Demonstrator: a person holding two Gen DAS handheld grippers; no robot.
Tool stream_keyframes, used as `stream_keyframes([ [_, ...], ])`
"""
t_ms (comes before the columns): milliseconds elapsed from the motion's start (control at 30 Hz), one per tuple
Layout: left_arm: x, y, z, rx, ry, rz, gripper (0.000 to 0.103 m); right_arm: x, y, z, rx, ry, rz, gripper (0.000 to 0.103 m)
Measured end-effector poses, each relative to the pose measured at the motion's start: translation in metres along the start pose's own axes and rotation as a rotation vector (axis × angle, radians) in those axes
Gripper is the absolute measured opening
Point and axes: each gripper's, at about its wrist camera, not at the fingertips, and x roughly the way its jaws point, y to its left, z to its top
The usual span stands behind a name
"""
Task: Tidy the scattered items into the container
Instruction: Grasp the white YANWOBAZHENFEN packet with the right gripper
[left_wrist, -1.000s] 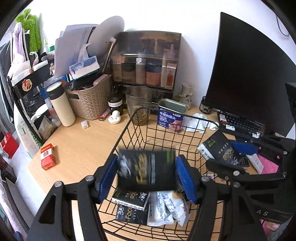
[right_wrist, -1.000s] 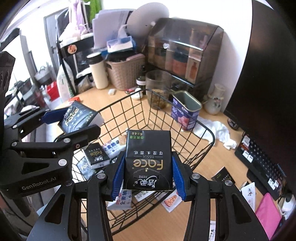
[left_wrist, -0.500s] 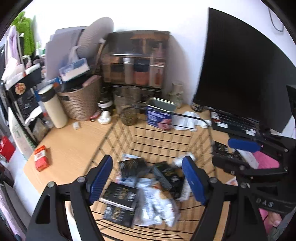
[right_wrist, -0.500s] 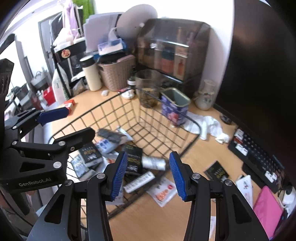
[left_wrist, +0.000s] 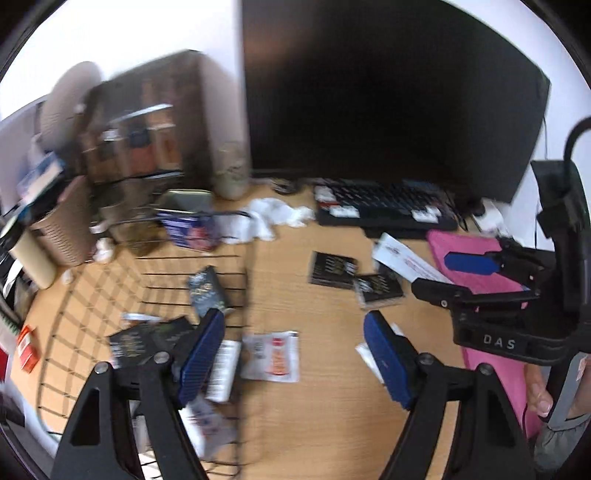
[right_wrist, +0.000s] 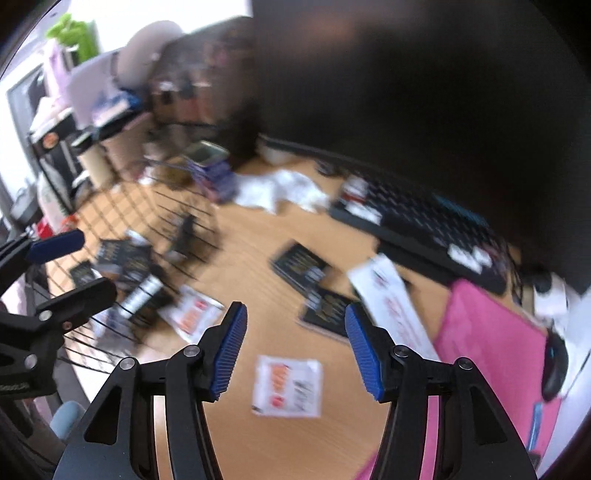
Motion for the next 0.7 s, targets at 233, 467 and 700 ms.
stream_keyframes([
  [233,0.062,-0.042,-0.014,0.104,0.103,0.056,0.081,0.037,-0.063,-0.042,0.066,0.082,-0.118,0.056],
  [467,0.093,-0.065,-0.012,0.138,0.15,0.037,0.081,0.069,-0.102,-0.061,0.111,0.148,-0.108,0.056],
  [700,0.125,-0.081,0.005,0.142,0.18,-0.021,0.081,0.084,-0.106,-0.046,0.008,0.135,-0.148,0.062],
])
